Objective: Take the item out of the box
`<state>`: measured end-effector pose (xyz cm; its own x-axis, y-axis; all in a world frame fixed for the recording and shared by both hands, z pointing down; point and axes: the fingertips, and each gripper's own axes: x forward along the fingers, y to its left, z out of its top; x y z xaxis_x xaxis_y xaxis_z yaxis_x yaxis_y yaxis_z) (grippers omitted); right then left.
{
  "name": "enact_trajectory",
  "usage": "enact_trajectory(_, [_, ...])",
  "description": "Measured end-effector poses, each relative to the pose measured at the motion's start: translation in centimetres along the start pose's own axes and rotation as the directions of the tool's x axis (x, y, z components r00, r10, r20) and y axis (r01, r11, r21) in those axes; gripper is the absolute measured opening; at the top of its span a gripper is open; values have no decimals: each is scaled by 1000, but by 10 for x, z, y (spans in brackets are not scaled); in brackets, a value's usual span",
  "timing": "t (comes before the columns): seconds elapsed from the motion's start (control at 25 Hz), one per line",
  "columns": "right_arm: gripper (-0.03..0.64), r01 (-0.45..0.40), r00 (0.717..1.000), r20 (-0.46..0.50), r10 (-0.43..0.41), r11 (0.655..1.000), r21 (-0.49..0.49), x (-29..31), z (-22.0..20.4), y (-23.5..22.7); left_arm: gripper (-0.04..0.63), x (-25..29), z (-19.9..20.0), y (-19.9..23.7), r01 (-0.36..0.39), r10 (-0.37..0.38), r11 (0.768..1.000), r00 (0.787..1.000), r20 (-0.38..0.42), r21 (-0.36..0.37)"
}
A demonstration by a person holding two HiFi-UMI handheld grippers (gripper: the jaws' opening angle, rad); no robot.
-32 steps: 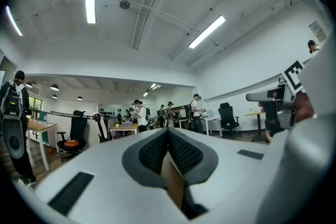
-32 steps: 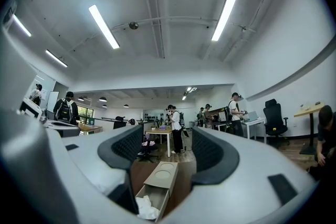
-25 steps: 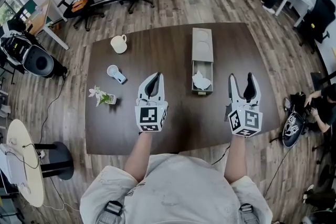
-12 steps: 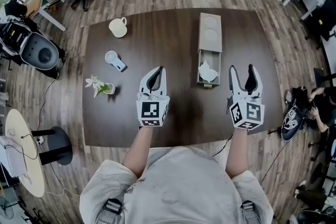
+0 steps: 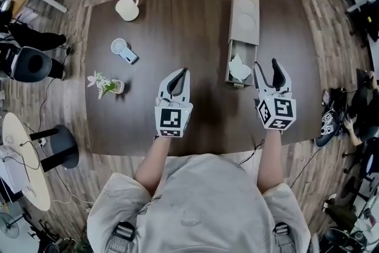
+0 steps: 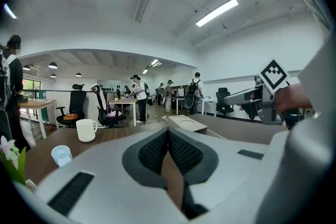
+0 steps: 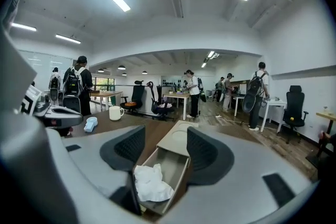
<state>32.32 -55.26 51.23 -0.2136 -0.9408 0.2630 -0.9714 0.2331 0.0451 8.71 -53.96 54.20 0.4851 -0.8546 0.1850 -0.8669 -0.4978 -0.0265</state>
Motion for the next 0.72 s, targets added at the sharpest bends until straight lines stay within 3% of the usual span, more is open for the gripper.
enact_trajectory(0.24, [236,-95,971,-221,86,995,-28,34,-54,13,2,5,-19,-1,12,-13,1000,999,-35,-19])
enact_trajectory(0.48, [221,-172,898,-421,129,983,-66,55,-99,27,2,6,-35,4,15,-16,1000,998,-59,-27])
enact_trajectory(0.72, [198,-230,828,-546,129,966,-121,75,-127,33,2,7,-49,11,9,-13,999,997,-81,-40])
